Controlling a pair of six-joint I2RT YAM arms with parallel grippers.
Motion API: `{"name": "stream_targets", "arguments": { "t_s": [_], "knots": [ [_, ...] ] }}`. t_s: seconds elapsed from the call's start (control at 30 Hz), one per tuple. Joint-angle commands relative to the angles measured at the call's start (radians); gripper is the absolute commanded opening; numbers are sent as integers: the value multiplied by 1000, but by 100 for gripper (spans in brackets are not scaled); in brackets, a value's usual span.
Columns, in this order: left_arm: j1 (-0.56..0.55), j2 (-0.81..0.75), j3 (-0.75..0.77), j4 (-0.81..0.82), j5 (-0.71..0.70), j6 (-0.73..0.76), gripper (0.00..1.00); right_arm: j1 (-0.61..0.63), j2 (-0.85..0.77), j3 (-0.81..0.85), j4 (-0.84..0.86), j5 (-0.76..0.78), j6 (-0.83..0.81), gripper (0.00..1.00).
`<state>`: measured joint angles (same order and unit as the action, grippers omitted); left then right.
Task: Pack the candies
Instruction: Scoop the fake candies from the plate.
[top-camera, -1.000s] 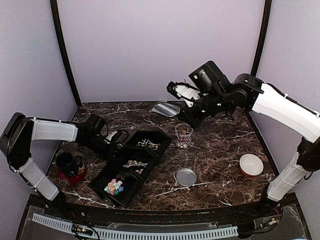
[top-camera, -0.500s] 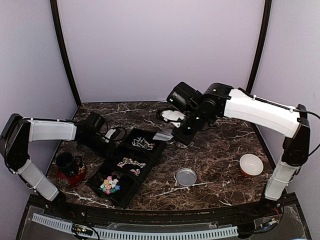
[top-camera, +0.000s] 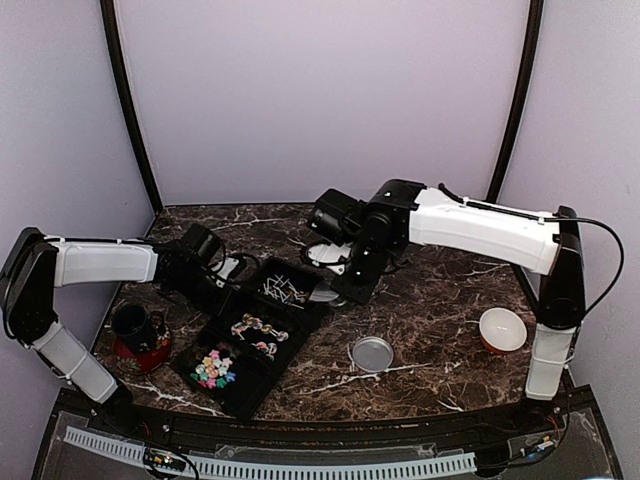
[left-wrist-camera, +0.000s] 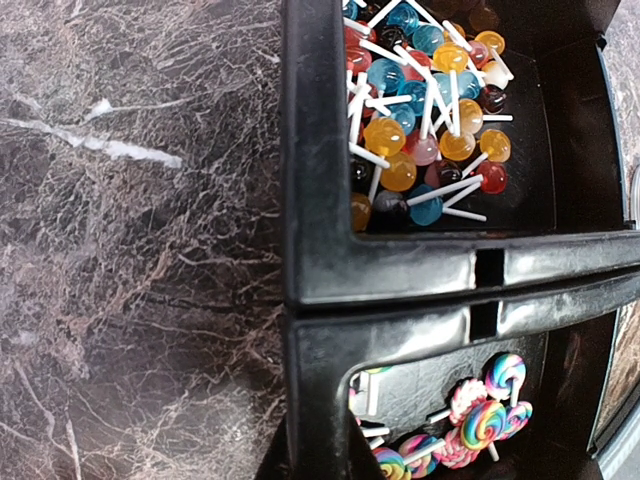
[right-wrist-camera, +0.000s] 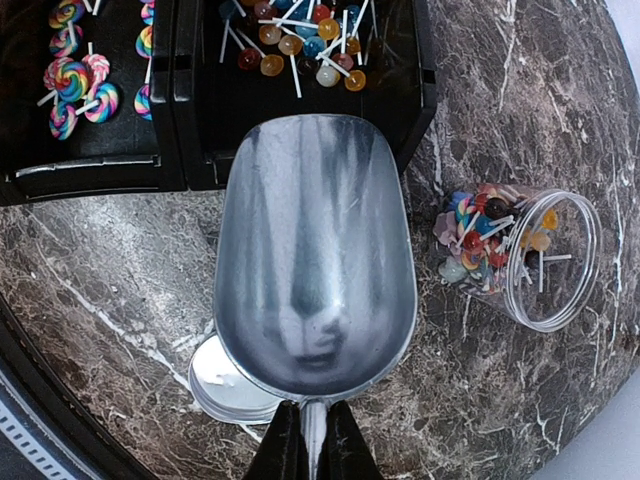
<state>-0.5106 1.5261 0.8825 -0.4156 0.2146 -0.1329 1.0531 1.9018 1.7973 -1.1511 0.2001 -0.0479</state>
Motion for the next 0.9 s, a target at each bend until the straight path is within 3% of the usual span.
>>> {"name": "stream_targets", "arguments": {
  "t_s": [0.0, 0.87],
  "knots": [
    [-16, -59, 38, -39, -22, -1, 0, 15, 36, 68, -44, 30, -10, 0],
    [-68, -97, 42, -34, -80, 16, 0, 18, 338, 294, -59, -8, -79, 0]
  ]
}}
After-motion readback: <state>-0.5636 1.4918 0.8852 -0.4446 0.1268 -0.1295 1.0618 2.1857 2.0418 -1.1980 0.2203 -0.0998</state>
